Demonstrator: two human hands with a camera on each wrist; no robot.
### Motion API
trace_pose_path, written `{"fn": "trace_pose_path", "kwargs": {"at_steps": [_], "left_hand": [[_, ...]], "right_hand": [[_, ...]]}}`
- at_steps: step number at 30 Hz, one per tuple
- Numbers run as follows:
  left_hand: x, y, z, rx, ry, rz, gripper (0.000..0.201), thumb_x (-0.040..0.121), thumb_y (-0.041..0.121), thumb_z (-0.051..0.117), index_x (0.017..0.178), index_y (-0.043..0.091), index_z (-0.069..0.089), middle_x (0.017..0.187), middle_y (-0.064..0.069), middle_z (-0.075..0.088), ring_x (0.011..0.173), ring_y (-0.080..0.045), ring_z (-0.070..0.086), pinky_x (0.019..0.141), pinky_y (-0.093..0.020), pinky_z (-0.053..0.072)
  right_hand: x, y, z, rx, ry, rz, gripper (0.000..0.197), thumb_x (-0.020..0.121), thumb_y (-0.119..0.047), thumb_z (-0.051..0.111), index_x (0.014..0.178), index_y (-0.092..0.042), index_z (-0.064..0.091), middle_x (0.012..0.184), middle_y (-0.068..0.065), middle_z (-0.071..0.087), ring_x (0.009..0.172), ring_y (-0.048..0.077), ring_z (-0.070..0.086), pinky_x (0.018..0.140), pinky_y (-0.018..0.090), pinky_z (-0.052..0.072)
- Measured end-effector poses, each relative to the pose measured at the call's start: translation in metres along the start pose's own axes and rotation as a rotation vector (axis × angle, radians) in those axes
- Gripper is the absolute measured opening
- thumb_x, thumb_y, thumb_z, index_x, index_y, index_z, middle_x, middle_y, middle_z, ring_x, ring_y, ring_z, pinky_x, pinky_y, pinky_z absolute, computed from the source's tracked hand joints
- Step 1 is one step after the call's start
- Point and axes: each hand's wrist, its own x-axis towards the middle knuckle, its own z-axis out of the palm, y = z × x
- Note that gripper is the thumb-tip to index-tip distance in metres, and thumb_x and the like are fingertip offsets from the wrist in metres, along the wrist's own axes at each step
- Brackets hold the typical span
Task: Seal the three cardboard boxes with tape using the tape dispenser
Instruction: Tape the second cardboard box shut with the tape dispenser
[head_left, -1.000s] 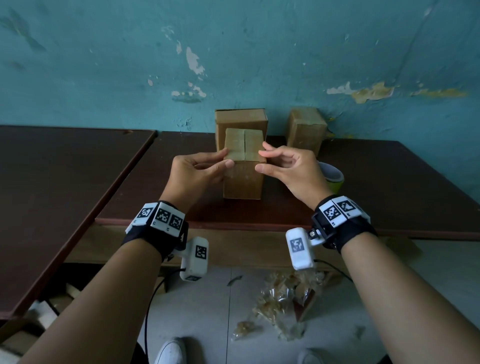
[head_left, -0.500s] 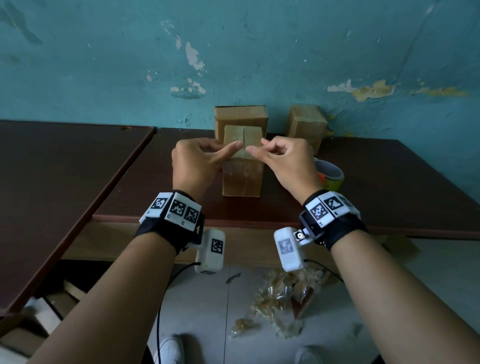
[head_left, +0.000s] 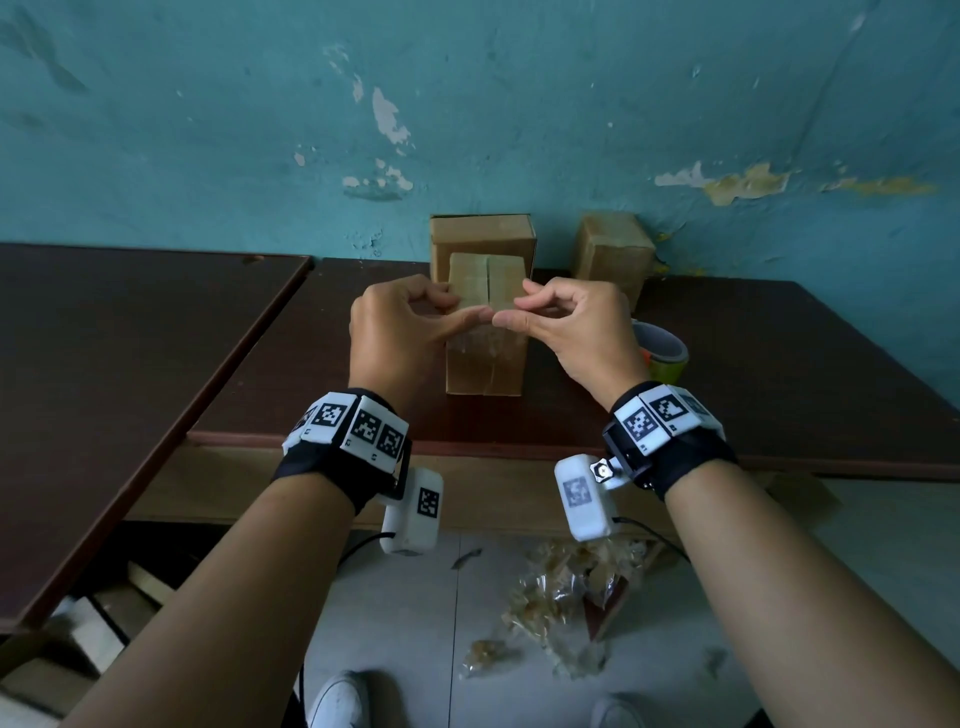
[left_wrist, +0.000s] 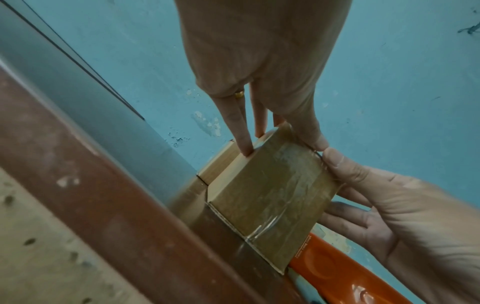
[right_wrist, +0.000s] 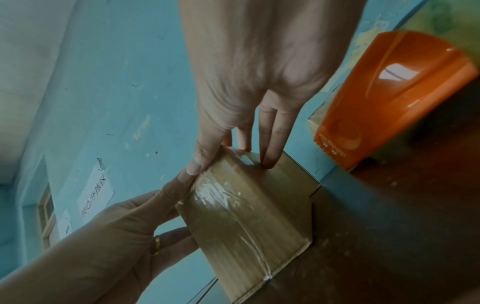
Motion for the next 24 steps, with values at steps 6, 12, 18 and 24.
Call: {"fn": "trace_pose_path", "kwargs": {"at_steps": [6,12,18,24], "left_hand": [[-0.002,-0.001,-0.002,0.006,0.002,0.026,0.043,0.066,0.05,0.096,0.092,0.019,0.082,0.1,0.016,0.077,0.088,0.004,0.075,0.081,-0.032,0.066],[-0.005,-0.002,-0.004,0.029,-0.02,0.086,0.041,0.068,0.044,0.096,0.096,0.019,0.081,0.101,0.016,0.075,0.088,0.009,0.074,0.079,-0.018,0.062],[-0.007,-0.004,-0.008,0.04,-0.063,0.144,0.047,0.072,0.034,0.094,0.11,0.012,0.08,0.115,0.009,0.074,0.098,0.012,0.07,0.084,-0.01,0.057],[-0.004,-0.012,-0.012,0.036,-0.085,0.176,0.048,0.072,0.026,0.096,0.114,0.01,0.08,0.122,-0.003,0.077,0.108,0.001,0.074,0.093,-0.023,0.061]], "right_hand": [[-0.001,0.002,0.001,-0.024,-0.01,-0.027,0.05,0.07,-0.054,0.088,0.098,-0.013,0.082,0.125,0.011,0.076,0.119,0.006,0.071,0.101,0.038,0.06],[-0.001,0.003,0.0,-0.039,-0.02,-0.038,0.056,0.07,-0.057,0.085,0.102,-0.011,0.081,0.129,0.013,0.074,0.121,0.007,0.07,0.102,0.039,0.06],[-0.002,0.004,-0.002,-0.02,-0.035,-0.015,0.047,0.071,-0.045,0.092,0.103,-0.012,0.081,0.132,0.014,0.072,0.122,0.008,0.07,0.103,0.039,0.059],[-0.002,0.004,-0.006,0.024,-0.072,0.006,0.039,0.074,-0.019,0.095,0.107,-0.006,0.08,0.134,0.016,0.071,0.124,0.008,0.068,0.105,0.034,0.058]]}}
